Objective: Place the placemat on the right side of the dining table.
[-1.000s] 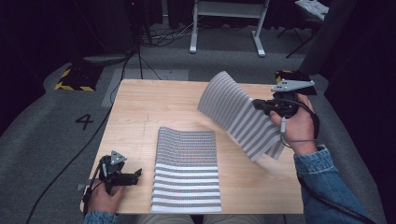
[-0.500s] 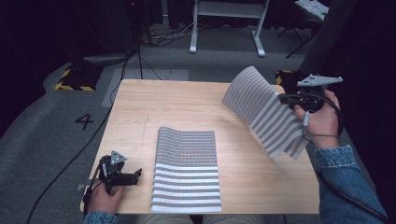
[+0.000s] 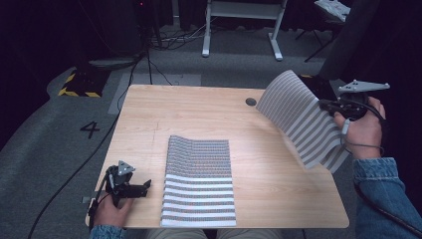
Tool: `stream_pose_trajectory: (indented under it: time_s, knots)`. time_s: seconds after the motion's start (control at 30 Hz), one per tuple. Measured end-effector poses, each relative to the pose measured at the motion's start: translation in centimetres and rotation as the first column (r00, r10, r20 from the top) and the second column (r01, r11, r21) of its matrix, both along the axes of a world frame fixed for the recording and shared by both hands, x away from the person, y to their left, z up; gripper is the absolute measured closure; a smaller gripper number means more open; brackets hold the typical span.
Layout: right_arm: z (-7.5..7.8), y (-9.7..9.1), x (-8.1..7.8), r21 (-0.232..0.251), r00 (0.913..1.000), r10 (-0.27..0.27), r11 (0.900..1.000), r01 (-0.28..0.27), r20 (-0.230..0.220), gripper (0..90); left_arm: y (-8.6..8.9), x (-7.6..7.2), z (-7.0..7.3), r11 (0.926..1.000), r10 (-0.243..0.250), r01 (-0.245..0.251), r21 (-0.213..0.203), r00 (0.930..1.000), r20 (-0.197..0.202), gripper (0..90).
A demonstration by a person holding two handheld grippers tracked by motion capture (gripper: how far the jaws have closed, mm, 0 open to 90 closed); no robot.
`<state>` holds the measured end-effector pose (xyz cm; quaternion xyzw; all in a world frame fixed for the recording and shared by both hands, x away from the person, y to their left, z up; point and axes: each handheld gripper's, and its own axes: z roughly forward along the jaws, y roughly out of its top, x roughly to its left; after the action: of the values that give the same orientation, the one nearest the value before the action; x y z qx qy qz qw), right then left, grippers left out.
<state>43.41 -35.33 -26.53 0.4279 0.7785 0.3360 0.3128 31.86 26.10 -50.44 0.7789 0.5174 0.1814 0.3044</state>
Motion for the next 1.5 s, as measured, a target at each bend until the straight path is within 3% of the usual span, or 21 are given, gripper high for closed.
stream_pose_trajectory:
  time_s: [0.23,0.4,0.5,0.57,0.77,1.13,1.2,1.37,1.4,1.43,1.47,1.5]
  knots:
    - [0.0,-1.8,-0.3,-0.018,0.9985,-0.053,0.9984,0.053,0.011,89.0,0.0,0.1,0.0,1.0,0.001,-0.001,-0.001,1.0,-0.002,1.5]
    - [-0.3,-2.0,-0.6,-0.065,0.9968,-0.073,0.9951,0.075,0.034,89.0,0.0,0.1,0.0,1.0,0.001,-0.001,-0.001,1.0,-0.002,1.5]
    - [-1.8,-0.6,-0.6,-0.116,0.9991,-0.042,0.9924,0.042,0.005,88.9,0.0,0.0,0.0,1.0,0.005,-0.005,-0.001,1.0,-0.004,1.5]
    - [-3.2,0.4,-0.6,-0.123,0.9996,-0.011,0.9924,0.008,-0.027,88.9,0.0,0.0,0.0,1.0,0.005,-0.005,-0.001,1.0,-0.004,1.5]
    - [-5.2,2.9,-1.2,-0.101,0.996,0.073,0.9919,-0.078,-0.052,88.6,0.0,0.0,0.0,1.0,0.005,-0.005,0.001,1.0,-0.004,1.5]
    - [-7.9,6.3,-1.2,-0.027,0.9778,0.169,0.9844,-0.174,-0.123,88.1,0.0,0.0,0.0,1.0,0.005,-0.005,0.0,1.0,-0.003,1.5]
    - [-9.1,7.0,-1.0,0.015,0.9692,0.194,0.9808,-0.194,-0.151,88.2,0.0,0.0,0.0,1.0,0.005,-0.005,-0.002,1.0,-0.004,1.5]
    - [-10.7,7.8,-0.7,0.041,0.9601,0.215,0.9767,-0.211,-0.179,85.8,0.0,0.0,0.0,1.0,0.005,-0.005,-0.001,1.0,-0.004,1.5]
    - [-11.0,7.9,-0.6,0.059,0.9582,0.223,0.9746,-0.216,-0.179,79.2,0.0,0.0,0.0,1.0,0.005,-0.005,-0.001,1.0,-0.004,1.5]
    - [-11.2,8.0,-0.6,0.101,0.9559,0.237,0.9697,-0.222,-0.173,64.9,0.0,0.0,0.0,1.0,0.005,-0.005,-0.001,1.0,-0.003,1.5]
    - [-11.4,8.2,-0.7,0.166,0.9514,0.252,0.9605,-0.224,-0.177,51.4,0.0,0.0,0.0,1.0,0.005,-0.005,-0.001,1.0,-0.003,1.5]
    - [-11.6,8.4,-0.8,0.231,0.9465,0.272,0.9457,-0.229,-0.175,44.9,0.0,0.0,0.0,1.0,0.005,-0.005,-0.002,1.0,-0.003,1.5]
